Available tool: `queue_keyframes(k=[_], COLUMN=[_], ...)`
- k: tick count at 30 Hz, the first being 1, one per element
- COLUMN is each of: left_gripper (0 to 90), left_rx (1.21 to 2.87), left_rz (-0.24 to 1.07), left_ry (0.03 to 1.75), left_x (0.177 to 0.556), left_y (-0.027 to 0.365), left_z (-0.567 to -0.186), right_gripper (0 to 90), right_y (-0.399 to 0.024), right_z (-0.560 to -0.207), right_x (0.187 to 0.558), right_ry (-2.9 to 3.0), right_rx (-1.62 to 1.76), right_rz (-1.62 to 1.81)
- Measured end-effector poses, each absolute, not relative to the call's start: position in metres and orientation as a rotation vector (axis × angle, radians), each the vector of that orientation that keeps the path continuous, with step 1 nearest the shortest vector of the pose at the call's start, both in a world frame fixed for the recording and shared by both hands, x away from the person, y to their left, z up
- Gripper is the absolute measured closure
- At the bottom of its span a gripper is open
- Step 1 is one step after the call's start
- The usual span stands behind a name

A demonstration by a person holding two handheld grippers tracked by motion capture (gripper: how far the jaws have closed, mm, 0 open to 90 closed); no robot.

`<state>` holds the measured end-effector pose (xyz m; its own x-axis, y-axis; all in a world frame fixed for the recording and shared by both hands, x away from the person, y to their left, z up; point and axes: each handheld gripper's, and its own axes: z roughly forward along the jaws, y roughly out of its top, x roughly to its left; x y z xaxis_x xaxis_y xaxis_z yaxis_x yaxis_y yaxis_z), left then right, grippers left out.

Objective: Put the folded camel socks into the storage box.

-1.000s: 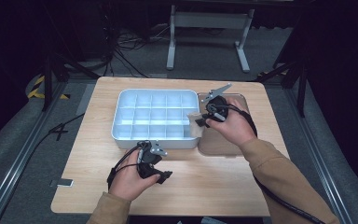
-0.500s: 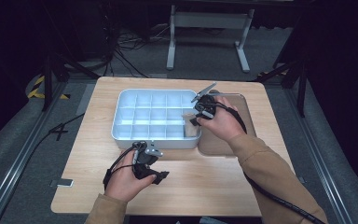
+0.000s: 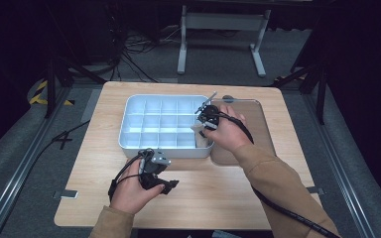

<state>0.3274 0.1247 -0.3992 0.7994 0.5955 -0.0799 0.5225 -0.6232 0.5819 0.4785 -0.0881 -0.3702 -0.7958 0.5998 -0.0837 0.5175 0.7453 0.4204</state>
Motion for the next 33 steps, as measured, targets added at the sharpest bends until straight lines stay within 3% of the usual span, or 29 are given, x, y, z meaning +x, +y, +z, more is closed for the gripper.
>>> queue_keyframes(k=[33], left_gripper=[33.2], left_rx=[2.392], left_rz=[0.154], left_ry=[0.812], left_x=[0.328], left_y=[0.125], left_z=[-0.4], right_gripper=[75.8], right_y=[-0.07], right_z=[-0.412], right_x=[0.483], right_ry=[2.843], right_rx=[0.793], right_rz=[0.29])
